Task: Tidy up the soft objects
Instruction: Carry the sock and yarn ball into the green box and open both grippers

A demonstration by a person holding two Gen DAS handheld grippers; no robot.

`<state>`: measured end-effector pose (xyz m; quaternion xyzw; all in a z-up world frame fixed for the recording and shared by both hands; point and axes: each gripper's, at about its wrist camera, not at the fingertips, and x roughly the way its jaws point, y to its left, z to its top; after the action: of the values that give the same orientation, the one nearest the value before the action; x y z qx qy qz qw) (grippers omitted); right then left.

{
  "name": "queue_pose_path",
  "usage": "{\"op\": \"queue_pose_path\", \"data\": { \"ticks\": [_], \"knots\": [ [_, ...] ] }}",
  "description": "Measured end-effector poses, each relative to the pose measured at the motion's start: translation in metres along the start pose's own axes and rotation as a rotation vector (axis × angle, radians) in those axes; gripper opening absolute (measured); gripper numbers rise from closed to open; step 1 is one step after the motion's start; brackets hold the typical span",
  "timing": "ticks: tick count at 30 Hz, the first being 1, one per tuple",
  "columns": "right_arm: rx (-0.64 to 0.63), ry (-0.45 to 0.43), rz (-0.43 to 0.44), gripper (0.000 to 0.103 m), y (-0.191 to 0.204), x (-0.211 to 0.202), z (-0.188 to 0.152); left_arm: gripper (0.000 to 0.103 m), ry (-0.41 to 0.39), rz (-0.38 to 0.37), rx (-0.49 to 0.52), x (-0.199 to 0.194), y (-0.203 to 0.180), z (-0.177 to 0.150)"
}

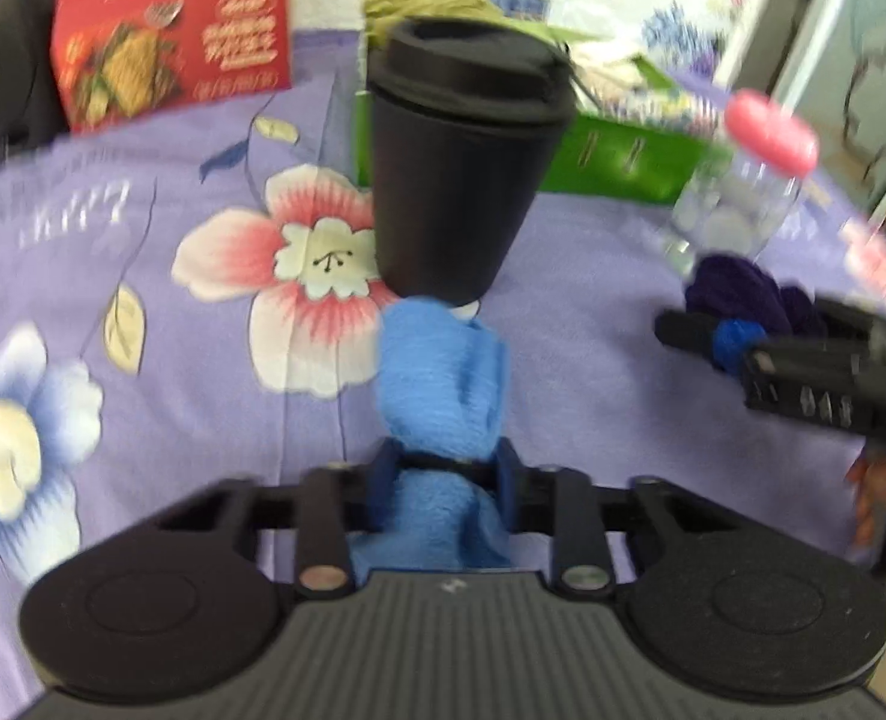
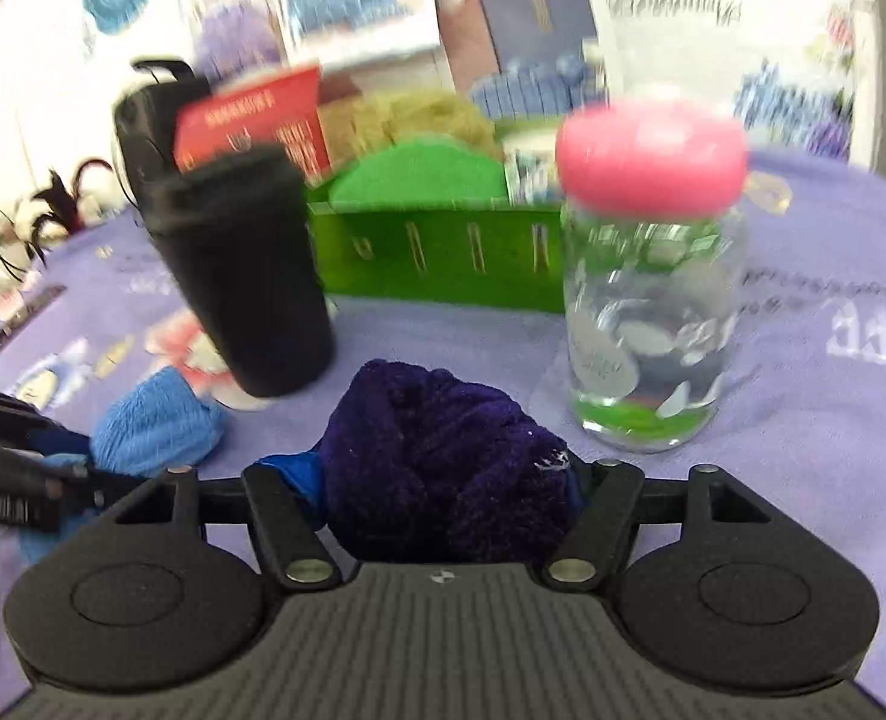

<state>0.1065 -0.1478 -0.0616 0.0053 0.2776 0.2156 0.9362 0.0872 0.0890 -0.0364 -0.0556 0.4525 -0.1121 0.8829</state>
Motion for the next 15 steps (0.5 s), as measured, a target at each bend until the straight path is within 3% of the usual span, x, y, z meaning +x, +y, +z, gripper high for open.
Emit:
{"op": "queue_pose_path", "data": {
  "ticks": [2,8,11,15],
  "knots": [
    [-0.026,-0.026,0.022,0.053,0.006,-0.020,0.000,0.027,-0.004,-0.060,-0.035,-0.013,0.007,0.001],
    [-0.011,-0.085,0.080,0.053,0.010,-0.059,0.012,0.027,-0.080,-0.098,-0.009,-0.062,-0.001,0.022],
    [-0.002,-0.135,0.131,0.053,0.008,-0.072,0.039,0.027,-0.155,-0.125,0.058,-0.087,-0.014,0.058],
    [-0.028,-0.219,0.134,0.054,-0.010,-0.074,0.101,0.027,-0.245,-0.109,0.130,-0.093,-0.038,0.129]
  ]
}}
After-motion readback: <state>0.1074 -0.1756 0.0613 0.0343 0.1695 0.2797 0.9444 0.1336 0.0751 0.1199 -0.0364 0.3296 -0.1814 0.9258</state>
